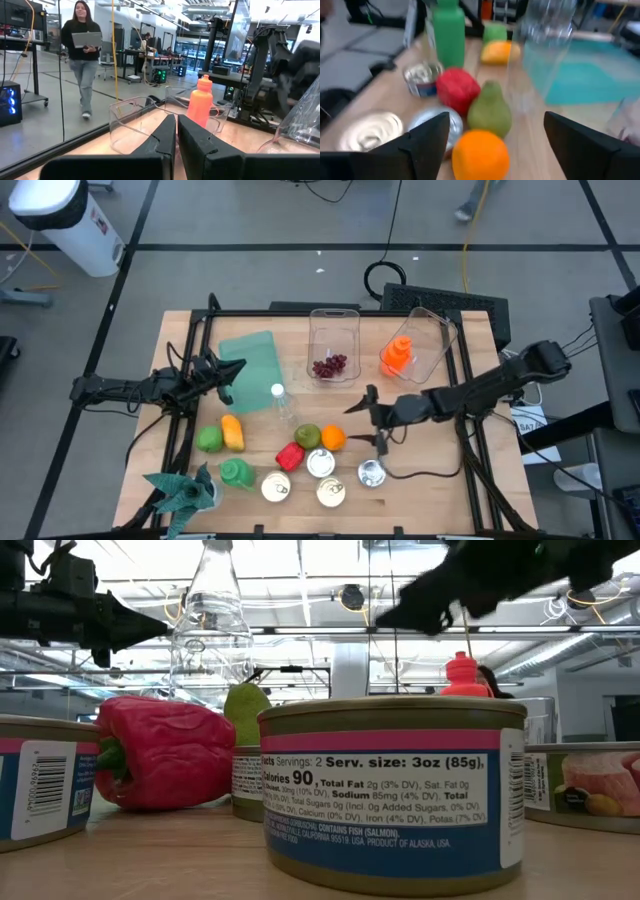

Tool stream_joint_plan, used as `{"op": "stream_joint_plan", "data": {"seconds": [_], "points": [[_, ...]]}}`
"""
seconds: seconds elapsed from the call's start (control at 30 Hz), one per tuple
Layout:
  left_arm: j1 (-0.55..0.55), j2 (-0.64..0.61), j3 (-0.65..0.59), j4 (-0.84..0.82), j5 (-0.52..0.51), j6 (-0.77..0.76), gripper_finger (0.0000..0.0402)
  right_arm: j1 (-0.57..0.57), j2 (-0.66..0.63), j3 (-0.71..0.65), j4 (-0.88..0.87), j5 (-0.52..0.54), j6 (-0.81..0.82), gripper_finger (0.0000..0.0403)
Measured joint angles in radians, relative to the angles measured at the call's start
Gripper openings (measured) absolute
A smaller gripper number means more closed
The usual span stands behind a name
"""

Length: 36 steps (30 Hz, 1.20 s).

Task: Pick & Place Food Item
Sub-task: Put the right green tuna can into the green bin

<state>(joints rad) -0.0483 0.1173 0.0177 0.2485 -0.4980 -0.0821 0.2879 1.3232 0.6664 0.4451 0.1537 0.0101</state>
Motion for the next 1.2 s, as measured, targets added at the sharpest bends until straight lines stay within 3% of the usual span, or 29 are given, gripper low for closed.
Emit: {"op": "stream_joint_plan", "data": {"seconds": [0.17,0.33,0.53,0.8,1.2], "points": [[0.000,0.000,0.000,-0.003,0.000,0.000,0.0026,0.041,-0.116,-0.031,-0.017,-0.008,-0.010,0.0251],[0.000,0.000,0.000,-0.012,0.000,-0.003,0.0026,0.143,-0.136,-0.039,-0.106,-0.018,-0.012,0.0224],[0.000,0.000,0.000,-0.009,0.000,-0.006,0.0026,0.271,-0.102,-0.039,-0.195,0.055,0.078,0.0259],[0.000,0.000,0.000,-0.012,0.000,-0.010,0.0026,0.328,-0.066,-0.039,-0.313,0.088,0.209,0.0318],[0.000,0.000,0.000,0.054,-0.001,-0.058,0.0026,0.315,0.059,-0.039,-0.316,0.134,0.226,0.0314]]}}
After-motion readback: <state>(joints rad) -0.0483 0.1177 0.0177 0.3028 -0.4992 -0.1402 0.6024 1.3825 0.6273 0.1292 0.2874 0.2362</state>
